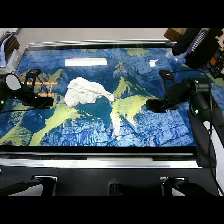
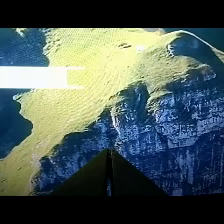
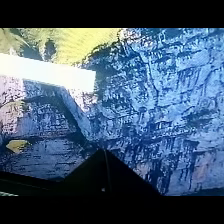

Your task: Fold the clothes and pants, and hang the long-sleeved shirts on hangers.

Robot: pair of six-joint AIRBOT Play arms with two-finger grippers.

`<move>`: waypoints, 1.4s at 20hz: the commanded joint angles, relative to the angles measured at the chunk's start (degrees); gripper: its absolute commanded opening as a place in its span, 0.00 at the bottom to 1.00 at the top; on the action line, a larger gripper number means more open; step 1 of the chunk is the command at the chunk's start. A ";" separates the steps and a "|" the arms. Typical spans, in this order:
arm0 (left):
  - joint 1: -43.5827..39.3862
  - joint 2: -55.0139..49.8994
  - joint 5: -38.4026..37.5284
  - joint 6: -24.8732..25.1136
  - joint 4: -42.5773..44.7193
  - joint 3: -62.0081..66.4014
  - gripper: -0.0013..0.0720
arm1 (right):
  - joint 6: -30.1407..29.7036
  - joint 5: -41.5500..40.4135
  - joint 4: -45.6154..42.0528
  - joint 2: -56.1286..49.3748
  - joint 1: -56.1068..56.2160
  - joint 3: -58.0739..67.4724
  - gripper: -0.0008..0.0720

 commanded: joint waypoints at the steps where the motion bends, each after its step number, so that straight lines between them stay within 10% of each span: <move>1: -0.02 0.04 0.02 0.02 0.02 -0.02 0.04 | 0.00 0.02 0.00 -0.02 0.07 0.07 0.07; 22: -0.02 0.04 0.04 0.00 -0.61 -0.02 0.04 | 0.20 1.38 0.74 -0.02 0.07 0.07 0.07; 23: -0.02 0.00 1.03 -0.09 -0.66 -0.04 0.16 | 0.20 1.33 0.85 -0.02 0.07 0.07 0.07; 25: -0.02 -0.68 6.95 -7.10 -0.61 0.00 1.00 | 0.20 2.12 0.57 -0.02 0.07 0.07 0.07; 28: -0.28 -5.81 23.08 -8.68 -3.80 3.04 1.00 | 0.94 2.75 0.68 -0.02 0.07 0.07 0.39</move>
